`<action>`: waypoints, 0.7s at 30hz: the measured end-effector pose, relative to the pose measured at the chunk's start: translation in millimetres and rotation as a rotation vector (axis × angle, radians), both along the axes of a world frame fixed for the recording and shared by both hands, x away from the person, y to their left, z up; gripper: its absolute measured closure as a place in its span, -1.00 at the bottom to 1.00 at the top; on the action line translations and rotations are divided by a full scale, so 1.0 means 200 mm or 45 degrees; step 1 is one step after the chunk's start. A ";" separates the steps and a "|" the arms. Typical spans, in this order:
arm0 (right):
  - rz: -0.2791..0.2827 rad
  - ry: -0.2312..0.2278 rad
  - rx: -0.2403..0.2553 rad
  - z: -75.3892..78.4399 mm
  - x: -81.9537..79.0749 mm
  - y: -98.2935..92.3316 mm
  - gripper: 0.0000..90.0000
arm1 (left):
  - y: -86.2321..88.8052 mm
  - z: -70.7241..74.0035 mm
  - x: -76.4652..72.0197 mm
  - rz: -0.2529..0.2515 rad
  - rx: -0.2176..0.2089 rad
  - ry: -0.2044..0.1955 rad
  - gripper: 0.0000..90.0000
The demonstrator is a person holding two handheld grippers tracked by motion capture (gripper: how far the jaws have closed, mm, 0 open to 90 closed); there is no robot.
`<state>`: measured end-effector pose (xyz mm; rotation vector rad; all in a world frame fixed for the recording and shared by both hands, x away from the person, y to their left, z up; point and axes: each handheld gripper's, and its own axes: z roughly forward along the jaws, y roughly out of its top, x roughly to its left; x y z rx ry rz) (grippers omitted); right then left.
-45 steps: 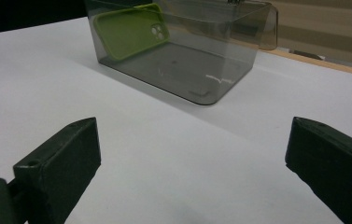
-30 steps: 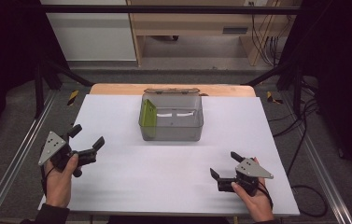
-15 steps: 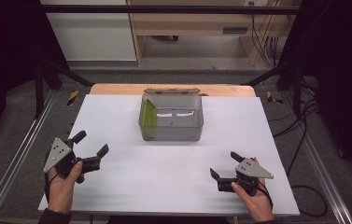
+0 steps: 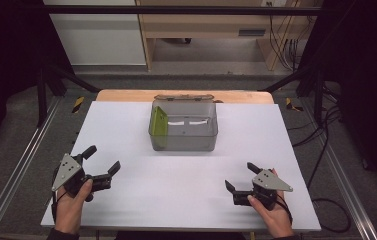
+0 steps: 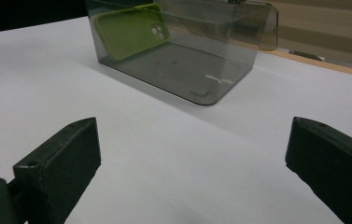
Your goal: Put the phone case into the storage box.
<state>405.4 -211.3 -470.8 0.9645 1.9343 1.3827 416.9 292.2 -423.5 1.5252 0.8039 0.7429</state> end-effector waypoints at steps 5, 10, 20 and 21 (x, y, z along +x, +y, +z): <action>0.000 -0.003 -0.003 0.00 0.00 0.00 -0.92 | -0.01 -0.01 -0.02 -0.005 -0.008 -0.005 -0.97; 0.000 -0.006 -0.006 0.00 0.00 0.00 -0.92 | -0.01 -0.02 -0.03 -0.006 -0.007 -0.008 -0.97; -0.014 -0.032 -0.009 0.01 0.00 -0.02 -0.92 | -0.01 -0.06 -0.06 0.001 -0.014 0.005 -0.97; -0.017 -0.034 -0.009 0.01 0.00 -0.03 -0.91 | 0.00 -0.07 -0.06 0.003 -0.015 0.005 -0.97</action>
